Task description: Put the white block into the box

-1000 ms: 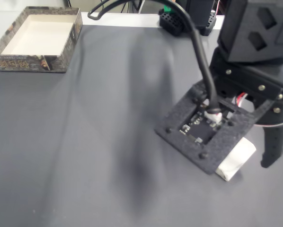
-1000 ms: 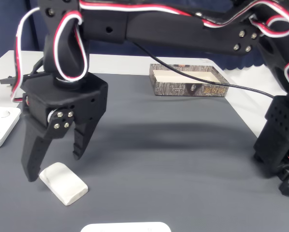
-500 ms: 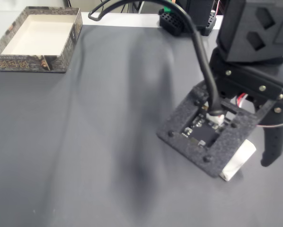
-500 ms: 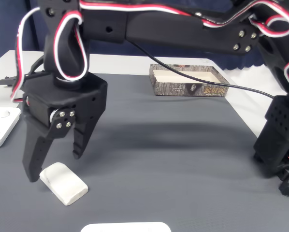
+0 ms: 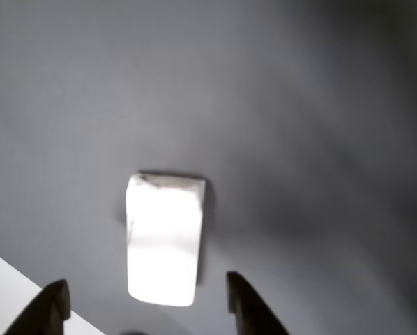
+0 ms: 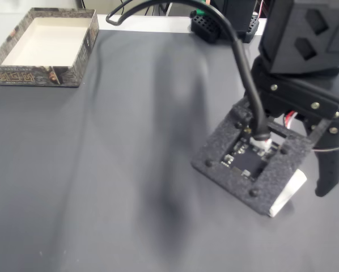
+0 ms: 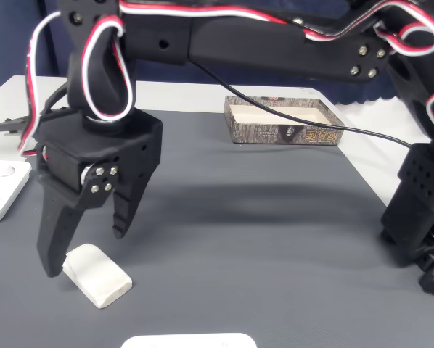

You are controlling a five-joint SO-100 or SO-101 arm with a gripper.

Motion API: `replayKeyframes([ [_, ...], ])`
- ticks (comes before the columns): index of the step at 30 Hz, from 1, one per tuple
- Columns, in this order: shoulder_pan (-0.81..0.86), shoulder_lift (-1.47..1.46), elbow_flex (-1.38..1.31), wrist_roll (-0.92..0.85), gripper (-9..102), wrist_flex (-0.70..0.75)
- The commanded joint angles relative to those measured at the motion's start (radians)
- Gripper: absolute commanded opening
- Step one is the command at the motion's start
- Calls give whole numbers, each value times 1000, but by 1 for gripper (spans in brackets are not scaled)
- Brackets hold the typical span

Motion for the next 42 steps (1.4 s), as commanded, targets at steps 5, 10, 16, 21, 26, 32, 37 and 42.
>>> replayKeyframes([
  [5, 12, -17, -72, 11, 32, 11],
  [10, 9, -41, -86, 15, 32, 9],
  [16, 11, -48, -95, 17, 32, 9],
  [21, 14, -64, -112, 25, 32, 6],
  [26, 14, -78, -120, 28, 32, 6],
  [32, 15, -95, -143, 29, 32, 6],
  [37, 17, -106, -153, 29, 31, 6],
  [42, 17, -114, -158, 31, 31, 5],
])
